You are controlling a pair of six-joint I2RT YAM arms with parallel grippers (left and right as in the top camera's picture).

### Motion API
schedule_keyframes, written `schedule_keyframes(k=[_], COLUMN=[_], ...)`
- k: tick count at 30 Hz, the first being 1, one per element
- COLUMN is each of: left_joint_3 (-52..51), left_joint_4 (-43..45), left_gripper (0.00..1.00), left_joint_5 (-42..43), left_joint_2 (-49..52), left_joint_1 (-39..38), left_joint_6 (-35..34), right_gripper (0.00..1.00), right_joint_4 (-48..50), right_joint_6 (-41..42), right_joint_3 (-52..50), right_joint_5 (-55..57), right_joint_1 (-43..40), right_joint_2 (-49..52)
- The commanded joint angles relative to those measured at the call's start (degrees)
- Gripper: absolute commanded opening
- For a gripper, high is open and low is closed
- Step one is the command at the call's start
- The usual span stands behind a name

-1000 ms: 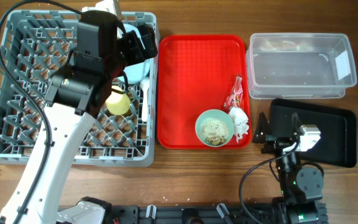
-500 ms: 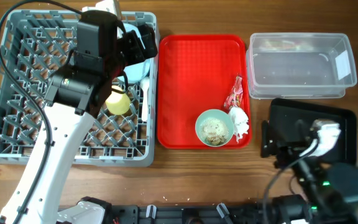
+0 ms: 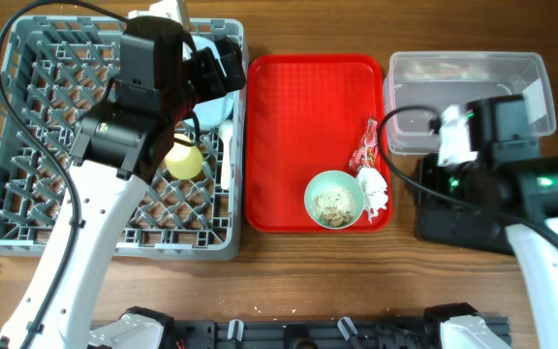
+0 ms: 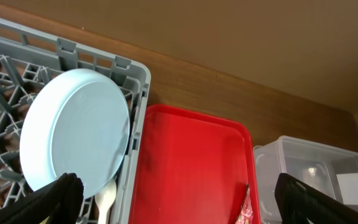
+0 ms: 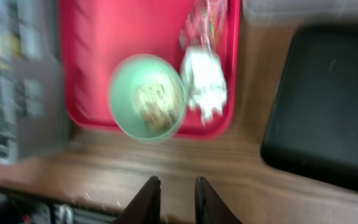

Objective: Sort waste into correct bins and load items into the dishwasher rack
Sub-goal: 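Move the right gripper over the white tissue and grasp it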

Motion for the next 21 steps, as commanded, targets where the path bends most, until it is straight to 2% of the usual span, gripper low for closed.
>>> schedule_keyframes(k=[1, 8, 12, 15, 21], left_joint_3=[0.1, 0.1, 0.1, 0.1, 0.1], left_joint_4=[0.2, 0.2, 0.2, 0.2, 0.2], left_gripper=[1.00, 1.00, 1.00, 1.00, 1.00], left_joint_5=[0.1, 0.1, 0.1, 0.1, 0.1], left_joint_2=[-0.1, -0.1, -0.1, -0.1, -0.1], left_joint_1=[-0.1, -0.1, -0.1, -0.1, -0.1], left_joint_6=[0.1, 0.1, 0.1, 0.1, 0.1], right_gripper=[0.26, 0.27, 0.18, 0.04, 0.04], right_joint_4=[2.1, 13.0, 23.7, 27.8, 33.9], right_joint_6=[1.7, 12.8, 18.6, 21.3, 29.0], right_joint_3=[-9.3, -19.3, -29.7, -32.4, -32.6], right_joint_5=[-0.5, -0.3, -0.3, 4.4, 13.6], right_joint_1=[0.1, 0.1, 0.9, 4.7, 16.7], right_joint_2=[-1.6, -1.4, -1.1, -0.1, 8.0])
